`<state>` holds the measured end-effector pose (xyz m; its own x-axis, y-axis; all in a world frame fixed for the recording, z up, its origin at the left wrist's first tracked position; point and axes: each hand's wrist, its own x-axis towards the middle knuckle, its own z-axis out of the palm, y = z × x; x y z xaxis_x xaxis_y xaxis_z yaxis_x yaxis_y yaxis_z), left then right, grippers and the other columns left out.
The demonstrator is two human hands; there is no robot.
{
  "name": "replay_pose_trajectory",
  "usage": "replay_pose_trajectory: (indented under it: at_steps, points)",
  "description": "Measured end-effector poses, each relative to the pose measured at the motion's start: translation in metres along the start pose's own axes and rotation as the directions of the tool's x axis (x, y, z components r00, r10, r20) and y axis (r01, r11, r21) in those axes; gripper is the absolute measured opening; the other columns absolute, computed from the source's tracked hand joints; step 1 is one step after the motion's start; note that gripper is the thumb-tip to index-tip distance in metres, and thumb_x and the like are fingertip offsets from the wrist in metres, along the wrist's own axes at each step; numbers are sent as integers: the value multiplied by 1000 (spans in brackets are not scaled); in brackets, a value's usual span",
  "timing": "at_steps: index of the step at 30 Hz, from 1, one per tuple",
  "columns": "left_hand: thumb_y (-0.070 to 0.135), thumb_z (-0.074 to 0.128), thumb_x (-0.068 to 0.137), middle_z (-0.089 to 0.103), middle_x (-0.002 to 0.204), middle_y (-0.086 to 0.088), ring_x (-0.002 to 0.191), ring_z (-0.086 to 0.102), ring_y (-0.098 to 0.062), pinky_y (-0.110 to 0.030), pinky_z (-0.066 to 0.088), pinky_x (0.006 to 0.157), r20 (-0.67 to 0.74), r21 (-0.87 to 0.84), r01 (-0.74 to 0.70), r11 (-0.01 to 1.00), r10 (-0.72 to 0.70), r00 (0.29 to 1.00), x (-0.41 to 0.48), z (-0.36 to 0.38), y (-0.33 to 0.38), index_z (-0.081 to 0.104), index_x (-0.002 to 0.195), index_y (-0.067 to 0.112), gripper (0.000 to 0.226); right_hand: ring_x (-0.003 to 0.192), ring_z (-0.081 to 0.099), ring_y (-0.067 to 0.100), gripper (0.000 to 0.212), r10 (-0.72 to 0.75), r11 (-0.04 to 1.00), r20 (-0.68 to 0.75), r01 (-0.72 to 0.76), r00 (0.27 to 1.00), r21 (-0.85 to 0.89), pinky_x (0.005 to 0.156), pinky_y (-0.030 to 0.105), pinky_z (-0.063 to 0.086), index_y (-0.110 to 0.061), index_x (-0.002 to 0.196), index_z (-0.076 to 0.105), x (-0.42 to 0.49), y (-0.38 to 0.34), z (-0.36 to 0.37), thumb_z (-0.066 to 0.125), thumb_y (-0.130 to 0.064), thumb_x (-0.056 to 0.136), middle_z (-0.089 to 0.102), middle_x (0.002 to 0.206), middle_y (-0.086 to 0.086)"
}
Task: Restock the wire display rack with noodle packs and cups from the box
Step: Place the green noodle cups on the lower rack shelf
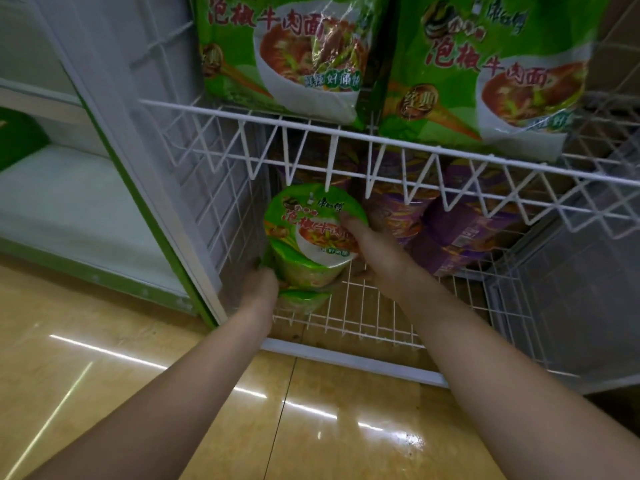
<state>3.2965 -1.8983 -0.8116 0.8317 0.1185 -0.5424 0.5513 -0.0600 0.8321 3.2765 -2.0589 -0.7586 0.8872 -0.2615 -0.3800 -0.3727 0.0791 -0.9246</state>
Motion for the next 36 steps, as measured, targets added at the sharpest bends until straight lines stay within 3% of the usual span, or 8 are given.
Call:
replay_pose_trajectory:
  at_steps: [4, 10, 15, 21, 25, 32, 34, 36]
  points:
    - [47, 34, 91, 66, 118, -3, 103, 61, -25, -46, 49, 96, -19, -142, 1, 990, -4, 1000, -2, -3, 5, 65, 104, 27, 39, 120, 56, 25, 71, 177, 983, 135, -183, 975, 33, 69, 39, 53, -33, 143, 43, -7, 7, 12, 58, -68, 82, 55, 139, 0]
    - [39, 38, 100, 76, 91, 2, 94, 68, -20, -35, 53, 81, 109, -331, -84, 940, 126, 986, 3, -8, 20, 73, 89, 25, 39, 129, 47, 31, 101, 147, 987, 122, -138, 982, -79, 74, 53, 58, -43, 141, 38, 0, 8, 26, 58, -87, 53, 36, 152, -6]
    - [49, 43, 93, 72, 108, 0, 103, 64, -21, -44, 49, 99, 25, -293, -80, 953, 92, 995, 0, -10, 11, 73, 98, 28, 38, 131, 47, 31, 96, 149, 974, 124, -123, 981, -192, 85, 54, 51, -42, 143, 38, -7, -3, 21, 53, -87, 60, 43, 149, -4]
    - [50, 48, 90, 72, 104, -2, 98, 65, -21, -38, 52, 90, -1, -311, -70, 948, 73, 997, -1, -13, 18, 72, 96, 25, 35, 126, 51, 29, 76, 123, 967, 85, -100, 989, -236, 96, 51, 46, -39, 140, 42, -12, -4, 28, 47, -82, 76, 52, 142, -1]
    - [44, 43, 97, 73, 98, -1, 94, 64, -20, -32, 49, 79, 31, -293, -91, 952, 105, 994, 2, -12, 20, 71, 85, 26, 36, 139, 38, 27, 103, 111, 971, 53, -97, 992, -220, 105, 60, 37, -47, 142, 37, -12, 1, 32, 42, -99, 53, 36, 155, -3]
    - [45, 35, 101, 73, 68, 13, 82, 64, -11, -28, 47, 67, 75, -350, -89, 932, 123, 990, 0, -6, 18, 69, 84, 27, 42, 132, 45, 29, 74, 81, 966, 33, -71, 996, -248, 107, 53, 39, -40, 144, 37, -13, 0, 30, 37, -81, 82, 47, 147, 0]
    - [46, 39, 99, 75, 78, 10, 91, 66, -16, -30, 49, 73, 55, -364, -89, 927, 117, 992, 2, -6, 18, 71, 87, 27, 39, 132, 45, 27, 83, 52, 971, 22, -46, 998, -234, 108, 53, 36, -40, 141, 43, -13, 0, 31, 37, -87, 72, 50, 144, -2]
    - [46, 46, 95, 75, 93, 4, 100, 66, -20, -30, 51, 75, -11, -379, -57, 924, 57, 998, 2, -11, 17, 72, 92, 27, 33, 126, 50, 21, 66, 3, 983, -34, -9, 999, -185, 104, 43, 38, -35, 126, 56, -10, 0, 29, 39, -77, 78, 57, 133, -4]
